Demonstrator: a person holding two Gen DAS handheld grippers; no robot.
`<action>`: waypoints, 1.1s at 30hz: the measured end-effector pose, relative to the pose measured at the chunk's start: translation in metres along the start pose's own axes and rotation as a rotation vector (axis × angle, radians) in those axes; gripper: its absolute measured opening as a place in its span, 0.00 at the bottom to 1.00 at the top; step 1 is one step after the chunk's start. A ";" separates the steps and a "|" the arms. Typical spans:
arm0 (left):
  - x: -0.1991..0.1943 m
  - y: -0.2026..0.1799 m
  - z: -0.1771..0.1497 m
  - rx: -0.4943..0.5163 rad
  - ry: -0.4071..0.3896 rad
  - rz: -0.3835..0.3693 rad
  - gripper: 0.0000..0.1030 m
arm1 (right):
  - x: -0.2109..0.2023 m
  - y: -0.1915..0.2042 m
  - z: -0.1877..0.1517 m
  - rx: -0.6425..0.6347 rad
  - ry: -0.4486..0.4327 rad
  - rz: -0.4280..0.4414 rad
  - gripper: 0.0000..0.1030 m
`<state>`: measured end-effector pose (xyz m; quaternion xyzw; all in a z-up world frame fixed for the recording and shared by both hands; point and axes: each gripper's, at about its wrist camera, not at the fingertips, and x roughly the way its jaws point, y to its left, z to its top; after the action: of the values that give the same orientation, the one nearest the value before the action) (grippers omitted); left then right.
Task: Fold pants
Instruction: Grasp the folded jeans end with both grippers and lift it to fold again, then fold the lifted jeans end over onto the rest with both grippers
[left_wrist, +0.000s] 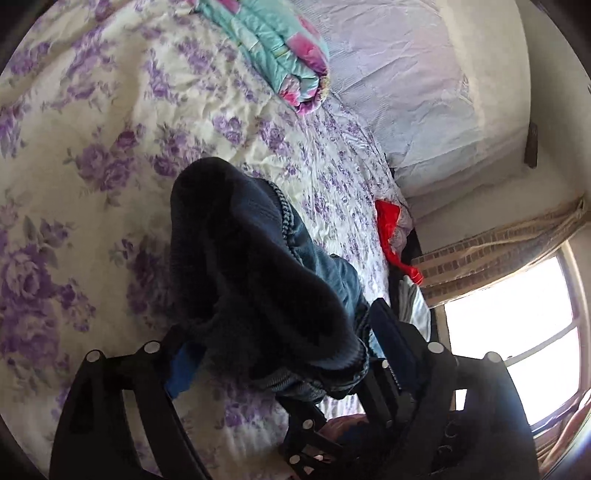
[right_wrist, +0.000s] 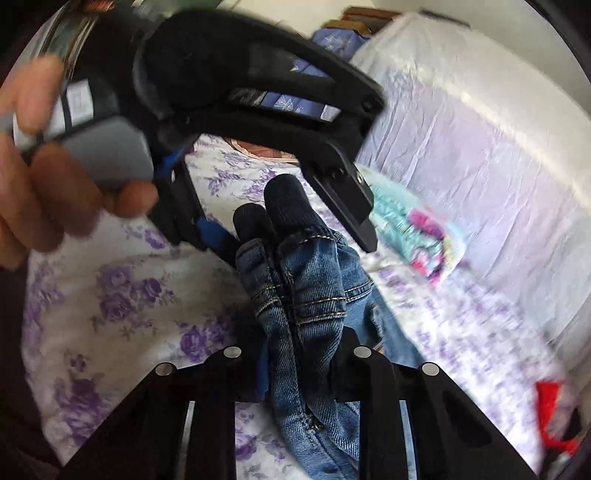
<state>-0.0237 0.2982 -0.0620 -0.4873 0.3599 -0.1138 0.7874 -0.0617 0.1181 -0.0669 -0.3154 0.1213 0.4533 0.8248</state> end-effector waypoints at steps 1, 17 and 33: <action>0.002 0.001 0.001 -0.015 0.006 -0.008 0.79 | 0.000 -0.006 0.001 0.034 -0.001 0.025 0.23; -0.001 -0.105 -0.020 0.241 -0.126 -0.040 0.56 | -0.059 -0.070 -0.019 0.368 -0.205 0.034 0.23; 0.182 -0.293 -0.128 0.777 0.077 -0.099 0.56 | -0.172 -0.171 -0.186 1.004 -0.446 -0.083 0.21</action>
<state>0.0699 -0.0327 0.0699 -0.1651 0.2955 -0.2974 0.8927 -0.0010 -0.1810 -0.0565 0.2157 0.1324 0.3628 0.8968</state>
